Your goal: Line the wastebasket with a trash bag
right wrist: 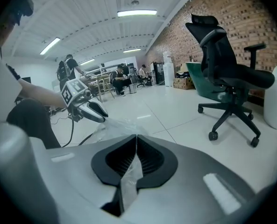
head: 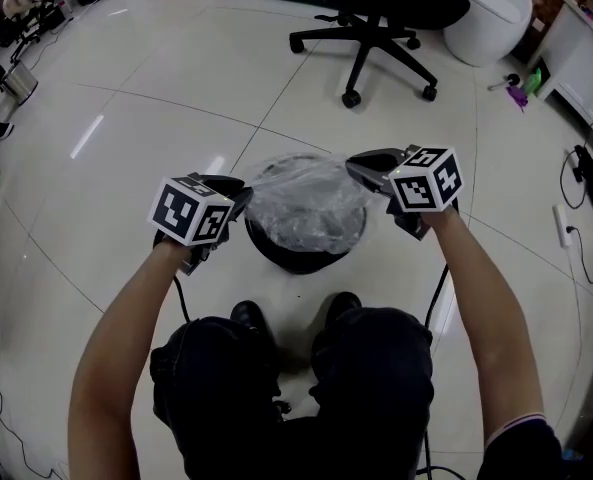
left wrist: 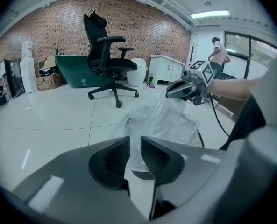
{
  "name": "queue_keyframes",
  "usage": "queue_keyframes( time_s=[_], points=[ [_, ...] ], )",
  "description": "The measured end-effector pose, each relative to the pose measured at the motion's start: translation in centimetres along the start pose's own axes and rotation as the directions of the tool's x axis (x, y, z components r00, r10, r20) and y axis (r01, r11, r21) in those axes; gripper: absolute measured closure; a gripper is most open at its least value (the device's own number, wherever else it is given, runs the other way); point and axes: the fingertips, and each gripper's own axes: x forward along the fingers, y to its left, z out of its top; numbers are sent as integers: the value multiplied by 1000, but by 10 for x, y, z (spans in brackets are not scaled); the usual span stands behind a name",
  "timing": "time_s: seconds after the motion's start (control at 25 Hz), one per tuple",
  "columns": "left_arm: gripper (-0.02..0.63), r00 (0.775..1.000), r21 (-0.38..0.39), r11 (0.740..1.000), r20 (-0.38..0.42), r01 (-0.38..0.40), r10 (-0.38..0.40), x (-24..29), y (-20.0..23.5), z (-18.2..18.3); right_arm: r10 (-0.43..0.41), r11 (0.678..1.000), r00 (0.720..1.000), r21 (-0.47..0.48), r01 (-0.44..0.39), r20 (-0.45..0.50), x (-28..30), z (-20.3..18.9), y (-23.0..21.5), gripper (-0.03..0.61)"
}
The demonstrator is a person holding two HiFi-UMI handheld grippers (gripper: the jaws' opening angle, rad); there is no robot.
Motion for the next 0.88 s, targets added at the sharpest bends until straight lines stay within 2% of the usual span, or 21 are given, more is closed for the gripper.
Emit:
queue_keyframes(
  time_s=[0.2,0.4,0.88],
  points=[
    [549,1000,18,1000,23,11,-12,-18,-10,-2,27,998,999,-59,-26,24,-21,8,35,574],
    [556,998,36,997,8,63,-63,-30,-29,-15,84,993,996,-83,-85,-21,-38,-18,71,574],
    [569,985,66,985,-75,162,-157,-46,-80,-59,156,987,984,-9,-157,-84,-55,-82,123,575]
  ],
)
